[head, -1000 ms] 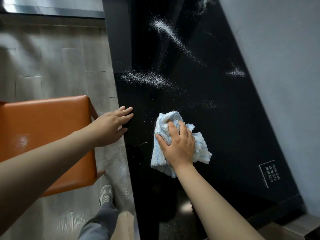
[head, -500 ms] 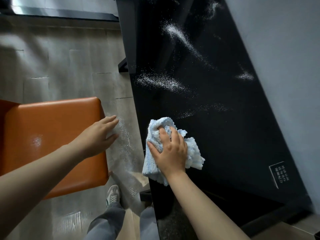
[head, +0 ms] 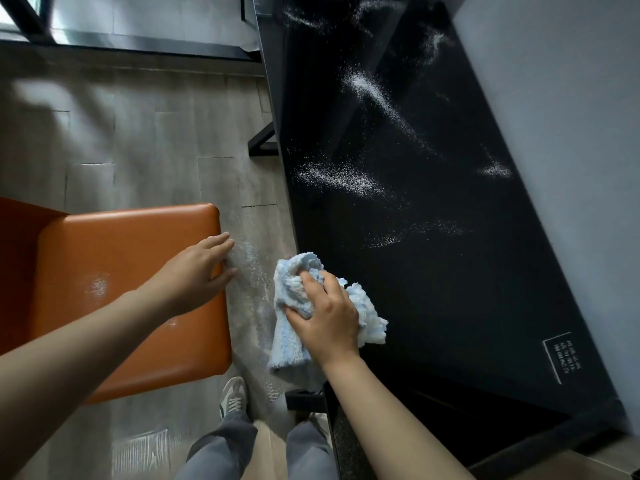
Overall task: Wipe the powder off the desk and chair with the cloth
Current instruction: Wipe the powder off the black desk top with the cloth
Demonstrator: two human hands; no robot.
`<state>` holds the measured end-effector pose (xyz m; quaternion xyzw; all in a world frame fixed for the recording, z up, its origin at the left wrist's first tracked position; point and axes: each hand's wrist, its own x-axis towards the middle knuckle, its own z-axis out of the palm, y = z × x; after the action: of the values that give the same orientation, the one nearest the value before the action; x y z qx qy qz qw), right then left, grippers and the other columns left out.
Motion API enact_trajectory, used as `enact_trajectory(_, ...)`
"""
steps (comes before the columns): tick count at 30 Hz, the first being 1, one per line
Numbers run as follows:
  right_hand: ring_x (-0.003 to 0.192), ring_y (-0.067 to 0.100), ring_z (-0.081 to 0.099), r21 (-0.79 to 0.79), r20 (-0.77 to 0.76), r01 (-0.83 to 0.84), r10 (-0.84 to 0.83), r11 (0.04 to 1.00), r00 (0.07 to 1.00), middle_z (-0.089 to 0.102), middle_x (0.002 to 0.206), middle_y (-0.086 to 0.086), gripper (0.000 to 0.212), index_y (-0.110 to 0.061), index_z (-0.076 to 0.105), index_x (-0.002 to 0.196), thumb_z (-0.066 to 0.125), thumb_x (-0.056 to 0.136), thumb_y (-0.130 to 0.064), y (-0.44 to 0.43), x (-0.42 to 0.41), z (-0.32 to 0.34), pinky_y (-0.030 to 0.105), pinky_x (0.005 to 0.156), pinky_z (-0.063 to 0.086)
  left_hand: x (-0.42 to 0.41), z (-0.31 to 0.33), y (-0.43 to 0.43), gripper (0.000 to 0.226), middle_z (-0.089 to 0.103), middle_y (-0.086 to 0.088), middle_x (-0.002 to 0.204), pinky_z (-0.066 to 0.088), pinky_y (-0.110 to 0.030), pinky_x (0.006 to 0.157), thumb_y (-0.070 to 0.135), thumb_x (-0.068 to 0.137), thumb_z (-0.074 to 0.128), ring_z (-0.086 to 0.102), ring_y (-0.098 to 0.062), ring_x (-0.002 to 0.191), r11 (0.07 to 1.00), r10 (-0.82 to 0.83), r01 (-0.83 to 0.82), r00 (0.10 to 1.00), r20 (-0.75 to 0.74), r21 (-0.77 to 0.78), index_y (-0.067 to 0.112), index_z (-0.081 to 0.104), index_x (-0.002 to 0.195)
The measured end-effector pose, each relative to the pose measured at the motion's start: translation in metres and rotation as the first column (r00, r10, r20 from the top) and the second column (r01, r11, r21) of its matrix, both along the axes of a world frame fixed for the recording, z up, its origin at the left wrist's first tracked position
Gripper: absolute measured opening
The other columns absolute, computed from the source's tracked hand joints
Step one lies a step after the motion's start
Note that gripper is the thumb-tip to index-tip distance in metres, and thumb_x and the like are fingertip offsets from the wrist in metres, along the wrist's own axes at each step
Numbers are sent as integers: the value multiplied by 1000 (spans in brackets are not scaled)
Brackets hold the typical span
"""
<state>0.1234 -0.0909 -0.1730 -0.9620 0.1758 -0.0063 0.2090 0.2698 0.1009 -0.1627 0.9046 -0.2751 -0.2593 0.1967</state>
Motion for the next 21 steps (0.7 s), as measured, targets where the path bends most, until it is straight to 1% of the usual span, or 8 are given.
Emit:
enact_trajectory(3, 105, 21, 59, 84, 50, 54, -58, 995, 997, 56, 123, 3, 62, -22, 55, 132, 74, 78, -47, 2, -5, 12, 38, 84, 55, -1, 7, 4, 62, 23, 1, 158, 30, -36, 114, 37, 96, 51, 26, -19, 144, 1000, -9, 9, 1000, 7, -4, 17, 30, 150)
enact_trajectory(5, 102, 19, 60, 97, 111, 101, -112, 990, 988, 56, 120, 3, 62, -21, 56, 131, 75, 77, -45, -4, -8, 23, 37, 81, 55, -2, 12, 2, 62, 24, 1, 157, 30, -35, 114, 38, 95, 51, 25, -19, 144, 1000, -21, 21, 1000, 7, -14, 18, 30, 150)
enact_trajectory(8, 103, 17, 59, 108, 157, 182, -198, 977, 968, 54, 121, 1, 62, -19, 56, 130, 75, 76, -43, -28, -16, 42, 33, 80, 54, -5, 22, -14, 61, 26, 1, 157, 30, -34, 113, 37, 95, 52, 27, -18, 143, 997, -57, 58, 998, 11, -58, 18, 32, 149)
enact_trajectory(11, 103, 16, 58, 85, 195, 280, -291, 956, 937, 53, 123, -1, 59, -19, 57, 129, 75, 77, -41, -65, -28, 58, 28, 80, 50, -10, 32, -41, 62, 27, 1, 156, 28, -32, 114, 36, 95, 54, 26, -17, 144, 988, -98, 101, 995, 28, -116, 17, 31, 149)
enact_trajectory(14, 105, 15, 57, 82, 208, 386, -395, 919, 895, 52, 126, -2, 60, -20, 56, 131, 74, 78, -42, -108, -44, 69, 26, 82, 46, -18, 42, -76, 62, 27, 1, 156, 24, -30, 114, 35, 95, 53, 22, -17, 145, 974, -153, 158, 987, 39, -164, 17, 30, 150)
enact_trajectory(18, 105, 14, 56, 76, 241, 499, -502, 863, 831, 51, 125, -4, 61, -22, 53, 133, 72, 80, -44, -172, -67, 77, 25, 82, 44, -29, 50, -128, 66, 28, 3, 156, 30, -27, 110, 37, 93, 57, 30, -15, 141, 967, -204, 211, 977, 65, -141, 19, 29, 150)
enact_trajectory(21, 105, 15, 57, 42, 253, 542, -534, 839, 807, 52, 125, -3, 62, -23, 53, 134, 72, 80, -45, -226, -80, 81, 27, 79, 44, -35, 51, -168, 73, 28, 3, 155, 31, -27, 110, 43, 90, 60, 30, -15, 140, 968, -226, 232, 972, 63, -100, 20, 27, 151)
